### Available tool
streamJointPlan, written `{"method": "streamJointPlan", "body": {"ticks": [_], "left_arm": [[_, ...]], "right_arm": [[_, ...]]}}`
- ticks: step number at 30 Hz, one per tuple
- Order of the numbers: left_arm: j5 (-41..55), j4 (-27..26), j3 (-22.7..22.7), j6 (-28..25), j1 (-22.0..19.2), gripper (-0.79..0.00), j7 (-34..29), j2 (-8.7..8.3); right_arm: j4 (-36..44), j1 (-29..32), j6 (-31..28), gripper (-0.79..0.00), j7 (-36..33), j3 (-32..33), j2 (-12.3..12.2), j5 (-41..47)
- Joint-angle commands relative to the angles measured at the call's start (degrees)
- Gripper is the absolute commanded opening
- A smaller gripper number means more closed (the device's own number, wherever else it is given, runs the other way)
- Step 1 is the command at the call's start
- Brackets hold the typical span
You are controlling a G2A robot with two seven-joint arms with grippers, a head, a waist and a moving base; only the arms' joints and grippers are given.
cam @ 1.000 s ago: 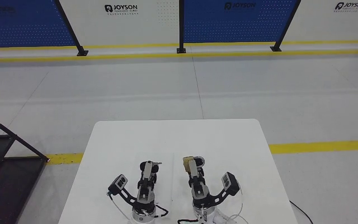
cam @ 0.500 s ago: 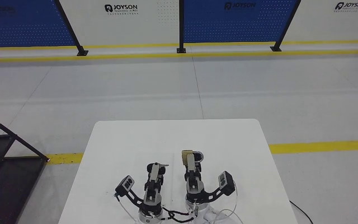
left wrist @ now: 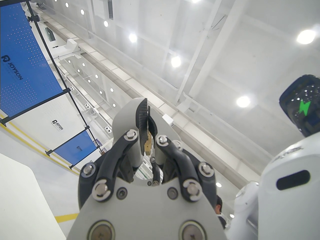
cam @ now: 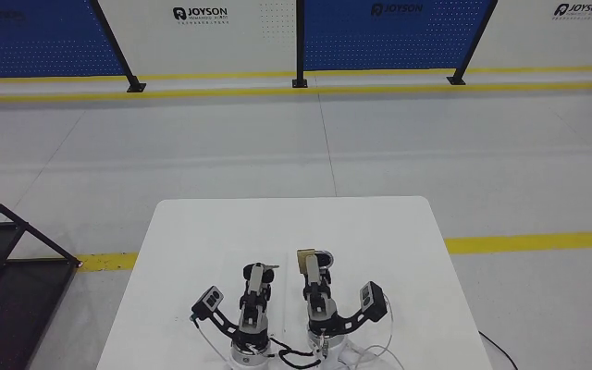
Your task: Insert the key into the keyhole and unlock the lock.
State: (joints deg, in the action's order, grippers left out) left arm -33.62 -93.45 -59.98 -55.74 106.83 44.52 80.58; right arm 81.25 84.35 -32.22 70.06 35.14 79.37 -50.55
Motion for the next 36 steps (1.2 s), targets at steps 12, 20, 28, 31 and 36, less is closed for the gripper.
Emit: {"method": "streamJointPlan", "body": {"ticks": [12, 20, 28, 31, 36], "left_arm": [[2.7, 1.2, -1.6, -2.3, 0.3, -0.785, -3.0, -0.05], [5.0, 1.5, -2.6, -2.3, 0.5, -0.785, -5.4, -0.31], [7.6, 1.8, -1.7, -2.3, 0.5, -0.785, -6.9, -0.37], [7.5, 2.2, -0.8, -2.3, 0.0, -0.785, -6.2, -0.13], [5.7, 3.8, 0.7, -2.3, -1.3, -0.785, -5.0, 0.42]], "right_arm": [[-0.1, 2.2, 1.5, -0.785, -3.5, 2.2, -0.6, -3.1], [0.6, 3.6, 0.9, -0.785, -5.0, 3.8, -0.7, -3.3], [0.5, 4.3, 0.3, -0.785, -5.1, 5.0, -0.5, -2.9], [0.0, 3.9, 0.4, -0.785, -5.2, 4.8, -0.1, -2.0], [-1.0, 2.8, 0.4, -0.785, -5.5, 4.2, 0.6, -0.4]]}}
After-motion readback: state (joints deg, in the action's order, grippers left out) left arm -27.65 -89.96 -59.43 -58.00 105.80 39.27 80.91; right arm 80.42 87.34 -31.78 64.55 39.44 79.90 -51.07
